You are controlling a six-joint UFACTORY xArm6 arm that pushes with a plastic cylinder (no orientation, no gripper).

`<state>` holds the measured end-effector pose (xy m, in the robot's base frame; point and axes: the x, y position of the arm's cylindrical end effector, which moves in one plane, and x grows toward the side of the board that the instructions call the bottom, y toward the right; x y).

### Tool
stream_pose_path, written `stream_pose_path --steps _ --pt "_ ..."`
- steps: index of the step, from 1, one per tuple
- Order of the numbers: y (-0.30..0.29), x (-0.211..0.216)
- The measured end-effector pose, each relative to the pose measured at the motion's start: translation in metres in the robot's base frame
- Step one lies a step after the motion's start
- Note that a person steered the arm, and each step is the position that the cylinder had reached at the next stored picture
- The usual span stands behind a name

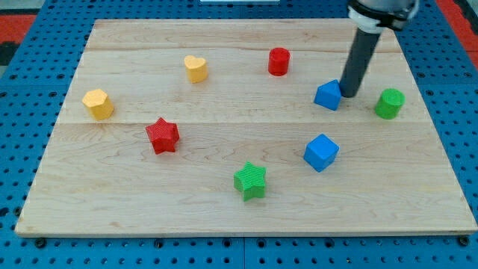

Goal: Push the blue triangle closer to the yellow heart

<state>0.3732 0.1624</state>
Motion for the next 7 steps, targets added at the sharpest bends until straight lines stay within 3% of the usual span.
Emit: stream_pose_path --steps 1,5,6,7 --pt "-0.039 0.012" --pt "-0.085 0.081" --pt "-0.168 0.047" --pt "-0.18 0.011"
